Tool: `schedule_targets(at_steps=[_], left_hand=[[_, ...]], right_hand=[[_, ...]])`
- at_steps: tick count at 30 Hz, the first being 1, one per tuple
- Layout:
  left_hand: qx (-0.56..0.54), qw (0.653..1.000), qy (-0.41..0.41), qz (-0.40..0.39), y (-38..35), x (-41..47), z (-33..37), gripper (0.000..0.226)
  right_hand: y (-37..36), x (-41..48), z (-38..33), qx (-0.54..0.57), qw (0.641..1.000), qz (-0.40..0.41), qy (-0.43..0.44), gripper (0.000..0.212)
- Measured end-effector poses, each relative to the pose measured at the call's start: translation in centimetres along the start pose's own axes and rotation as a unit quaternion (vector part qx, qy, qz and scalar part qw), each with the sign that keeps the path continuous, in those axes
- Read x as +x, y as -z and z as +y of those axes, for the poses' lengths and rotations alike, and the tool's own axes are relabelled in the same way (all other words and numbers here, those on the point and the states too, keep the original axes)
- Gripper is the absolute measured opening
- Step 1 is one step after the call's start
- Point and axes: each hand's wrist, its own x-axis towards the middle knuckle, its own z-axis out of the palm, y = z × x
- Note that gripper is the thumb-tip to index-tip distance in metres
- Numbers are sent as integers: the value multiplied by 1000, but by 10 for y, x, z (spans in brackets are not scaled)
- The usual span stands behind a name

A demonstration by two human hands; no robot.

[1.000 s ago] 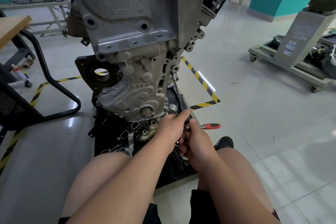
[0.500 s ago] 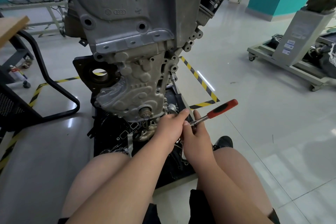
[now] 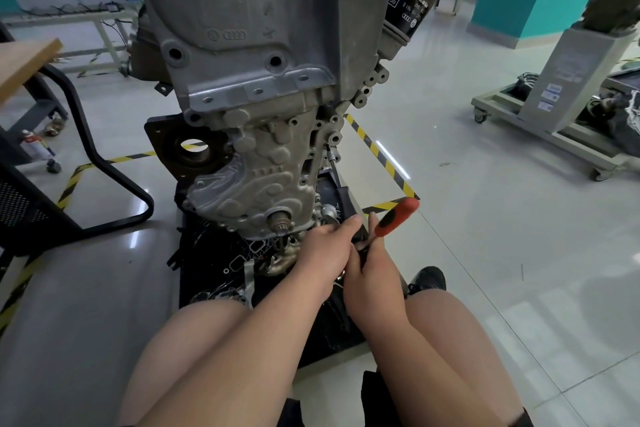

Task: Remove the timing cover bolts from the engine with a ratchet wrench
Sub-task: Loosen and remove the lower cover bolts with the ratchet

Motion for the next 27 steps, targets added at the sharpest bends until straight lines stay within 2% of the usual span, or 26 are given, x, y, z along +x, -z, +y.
schedule_targets(at_steps=[2,5,7,9,10,14,19,23,27], left_hand=[[-1,1000,4,7,0,0,0,33],[2,1000,4,16,1,0,0,36],[4,1000,3,16,1,0,1,41],[5,1000,5,15,1,0,3,40],[9,1000,8,16,1,-1,4,40],[20,999,8,25,0,0,3,49],[39,999,-12,23,0,-1,1,37],[27,999,-10,14,-1,-1,1,41],[22,999,-16,21,0,0,0,40]], right_hand=[[-1,0,0,23,1000,-6,-17,62],[-2,2,0,91,995,-14,-44,63],[-2,4,1,126,990,-18,-60,55],[-2,5,2,143,986,-17,-83,33],[-2,5,3,149,984,-10,-98,32],[1,9,2,186,969,-20,-163,46],[6,10,0,286,939,-60,-181,70],[5,11,0,311,927,-81,-194,70],[5,10,0,285,936,-82,-190,67]])
